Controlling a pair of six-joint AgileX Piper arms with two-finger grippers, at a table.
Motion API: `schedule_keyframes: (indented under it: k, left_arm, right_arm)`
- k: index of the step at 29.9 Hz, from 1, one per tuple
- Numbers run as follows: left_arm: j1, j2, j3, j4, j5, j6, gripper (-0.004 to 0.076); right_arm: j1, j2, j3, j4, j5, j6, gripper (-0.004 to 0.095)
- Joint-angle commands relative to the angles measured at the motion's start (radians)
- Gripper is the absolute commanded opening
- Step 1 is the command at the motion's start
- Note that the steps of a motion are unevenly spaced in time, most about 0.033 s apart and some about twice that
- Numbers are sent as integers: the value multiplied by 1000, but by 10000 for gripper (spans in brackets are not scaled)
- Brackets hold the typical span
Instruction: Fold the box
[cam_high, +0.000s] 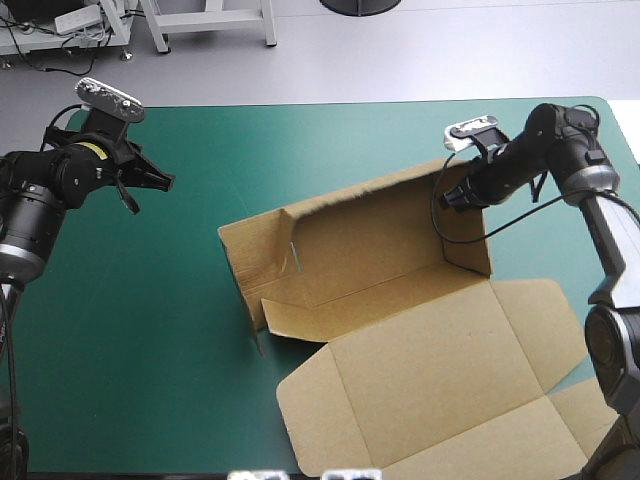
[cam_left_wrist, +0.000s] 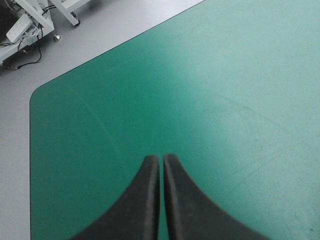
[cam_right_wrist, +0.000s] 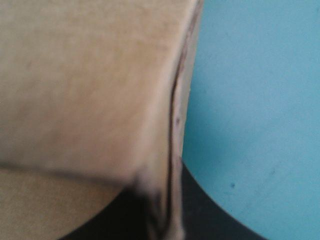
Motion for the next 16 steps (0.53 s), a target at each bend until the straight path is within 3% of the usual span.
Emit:
schedule_keyframes:
  k: [1, 8, 13, 16]
  left_arm:
    - [0, -18, -34, -32, -36, 38, 17]
    - [9, 30, -34, -53, 7, 75, 17]
    - [9, 55, -34, -47, 9, 82, 17]
    - [9, 62, -34, -56, 17, 82, 17]
  right_arm:
    - [36, 41, -31, 19, 57, 4, -23]
    - [63, 183, -118, 17, 1, -7, -23]
    - [63, 202, -156, 6, -87, -7, -13]
    - [63, 202, -184, -21, -87, -1, -4]
